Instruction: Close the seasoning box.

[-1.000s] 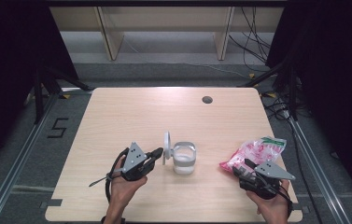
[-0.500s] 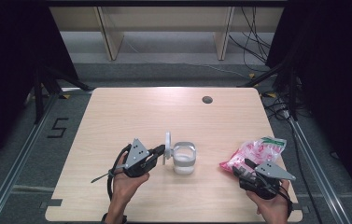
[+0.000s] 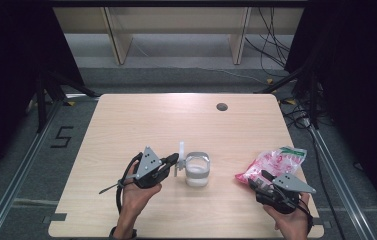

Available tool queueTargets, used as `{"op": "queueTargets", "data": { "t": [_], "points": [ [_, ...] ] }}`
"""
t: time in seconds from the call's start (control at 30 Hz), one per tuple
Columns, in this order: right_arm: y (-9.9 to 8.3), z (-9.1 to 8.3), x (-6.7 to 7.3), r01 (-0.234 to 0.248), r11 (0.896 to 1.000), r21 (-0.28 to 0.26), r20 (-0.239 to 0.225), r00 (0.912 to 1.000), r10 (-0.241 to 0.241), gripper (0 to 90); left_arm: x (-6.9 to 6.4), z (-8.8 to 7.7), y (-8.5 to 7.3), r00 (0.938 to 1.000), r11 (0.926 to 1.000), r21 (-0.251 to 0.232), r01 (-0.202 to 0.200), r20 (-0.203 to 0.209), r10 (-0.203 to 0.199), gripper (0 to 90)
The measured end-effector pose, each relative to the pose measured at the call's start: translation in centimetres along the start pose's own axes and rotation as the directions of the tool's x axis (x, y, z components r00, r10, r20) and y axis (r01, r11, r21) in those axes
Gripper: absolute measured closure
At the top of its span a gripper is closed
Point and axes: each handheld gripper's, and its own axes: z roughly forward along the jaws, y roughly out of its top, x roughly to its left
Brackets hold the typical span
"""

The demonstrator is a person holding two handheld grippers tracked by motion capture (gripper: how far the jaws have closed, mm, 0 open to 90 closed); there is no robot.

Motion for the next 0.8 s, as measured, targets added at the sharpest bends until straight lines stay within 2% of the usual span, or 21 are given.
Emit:
{"op": "queueTargets", "data": {
  "t": [0.43,0.7,0.8],
  "points": [
    [0.0,0.1,0.1,0.009,1.0,0.006,-0.009,0.9999,-0.009,42.6,-0.1,0.2,0.3,0.9999,1.0,0.005,-0.008,0.007,0.008,89.2],
    [0.0,0.1,0.1,0.006,1.0,0.011,-0.015,0.9999,-0.006,42.7,-0.6,0.6,0.6,0.9998,1.0,0.001,-0.009,0.015,0.009,89.2],
    [0.0,0.1,0.2,0.005,1.0,0.007,-0.019,0.9998,-0.005,42.7,-1.7,1.4,0.7,0.999,0.9998,0.01,-0.018,0.042,0.017,88.9]
  ]
}}
